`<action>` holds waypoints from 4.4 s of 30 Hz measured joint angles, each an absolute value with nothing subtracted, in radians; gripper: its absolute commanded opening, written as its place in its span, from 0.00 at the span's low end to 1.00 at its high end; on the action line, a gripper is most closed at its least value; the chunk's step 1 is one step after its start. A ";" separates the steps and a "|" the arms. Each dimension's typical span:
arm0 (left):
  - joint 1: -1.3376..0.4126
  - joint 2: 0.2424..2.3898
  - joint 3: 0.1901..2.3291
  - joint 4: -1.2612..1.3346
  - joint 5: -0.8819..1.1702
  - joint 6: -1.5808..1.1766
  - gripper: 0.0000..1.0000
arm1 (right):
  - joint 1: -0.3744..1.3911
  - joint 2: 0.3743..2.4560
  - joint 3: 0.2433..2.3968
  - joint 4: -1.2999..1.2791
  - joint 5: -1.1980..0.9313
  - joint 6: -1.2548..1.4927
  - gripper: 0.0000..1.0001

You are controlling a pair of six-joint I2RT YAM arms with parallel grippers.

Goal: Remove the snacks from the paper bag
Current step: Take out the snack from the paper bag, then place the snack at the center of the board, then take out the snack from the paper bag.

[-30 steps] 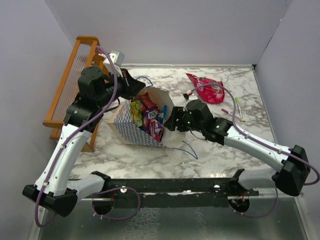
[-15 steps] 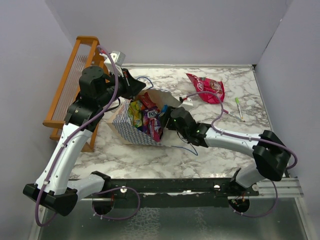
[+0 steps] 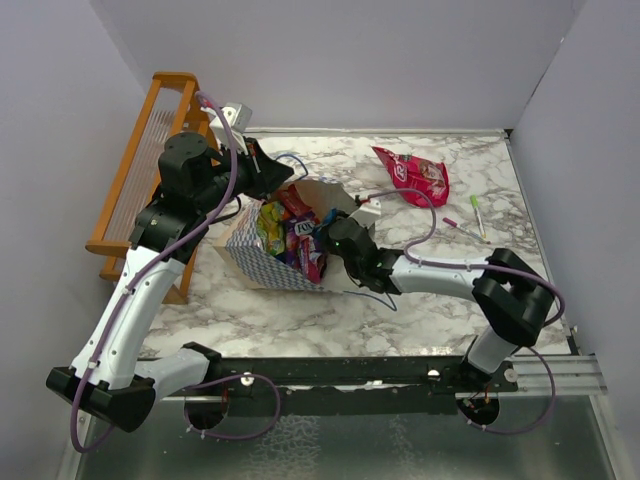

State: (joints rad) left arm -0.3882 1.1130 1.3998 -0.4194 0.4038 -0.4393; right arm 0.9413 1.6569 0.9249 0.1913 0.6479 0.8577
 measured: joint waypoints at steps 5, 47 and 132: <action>-0.388 1.113 1.400 -0.419 0.404 -0.439 0.00 | 0.941 1.676 0.934 0.266 0.656 0.816 0.13; -0.388 1.092 1.357 -0.397 0.403 -0.430 0.00 | 0.941 0.808 1.293 -0.485 0.752 0.161 0.01; -0.389 1.051 1.260 -0.235 0.742 -0.474 0.00 | 1.002 1.145 0.817 -0.125 -0.029 0.328 0.57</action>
State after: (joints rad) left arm -0.3885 1.0508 1.2598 -0.2352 0.7418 -0.4736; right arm 1.0019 1.1446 0.8165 -0.1246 -0.0288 0.3279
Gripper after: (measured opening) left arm 0.019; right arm 0.569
